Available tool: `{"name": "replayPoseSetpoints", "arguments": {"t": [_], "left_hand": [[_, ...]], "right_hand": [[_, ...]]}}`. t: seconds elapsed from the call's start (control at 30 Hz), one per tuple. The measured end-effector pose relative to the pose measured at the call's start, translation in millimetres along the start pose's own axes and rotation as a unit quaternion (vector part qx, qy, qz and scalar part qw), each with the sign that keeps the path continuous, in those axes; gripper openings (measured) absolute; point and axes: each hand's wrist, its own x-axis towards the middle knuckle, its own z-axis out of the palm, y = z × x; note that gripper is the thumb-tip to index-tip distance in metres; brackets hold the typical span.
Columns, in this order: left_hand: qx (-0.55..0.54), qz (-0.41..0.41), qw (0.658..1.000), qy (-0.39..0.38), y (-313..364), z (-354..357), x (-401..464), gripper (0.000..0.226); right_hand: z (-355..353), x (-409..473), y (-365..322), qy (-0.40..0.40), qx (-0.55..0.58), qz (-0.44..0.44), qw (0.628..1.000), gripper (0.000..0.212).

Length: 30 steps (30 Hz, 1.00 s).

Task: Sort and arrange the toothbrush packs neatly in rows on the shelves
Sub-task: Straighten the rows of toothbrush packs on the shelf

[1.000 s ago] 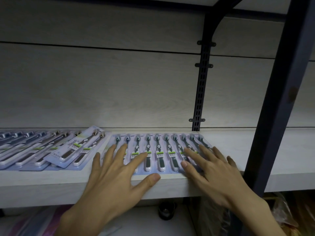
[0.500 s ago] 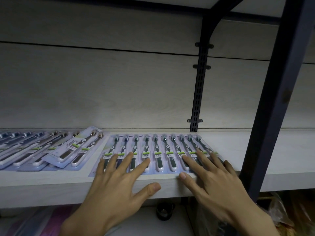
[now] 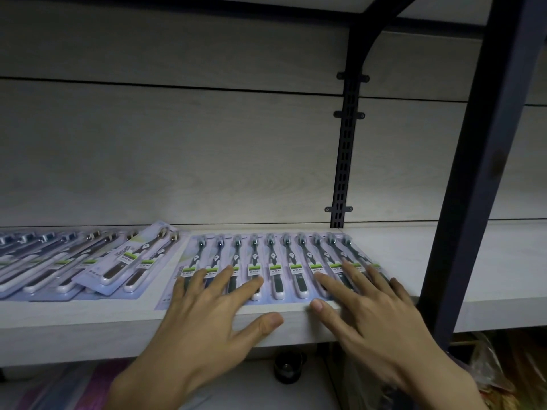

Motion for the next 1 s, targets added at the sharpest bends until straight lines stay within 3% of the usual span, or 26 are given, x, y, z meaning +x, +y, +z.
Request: {"name": "replayPoseSetpoints", "arguments": {"t": [0.3, 0.57, 1.0], "left_hand": [[-0.015, -0.01, 0.998, 0.057, -2.1, -0.6, 3.3, 0.102], [-0.014, -0.036, 0.992, 0.118, -7.5, -4.6, -15.4, 0.092], [-0.012, -0.05, 0.987, 0.152, -102.5, -22.8, -44.9, 0.078]], "right_hand": [[-11.0, 1.4, -3.1, -0.011, -0.001, -0.015, 1.0, 0.085], [-16.7, 15.9, -29.6, 0.051, 0.021, -0.101, 0.993, 0.077], [-10.0, 31.3, -126.8, 0.073, 0.038, -0.154, 0.985, 0.076]]}}
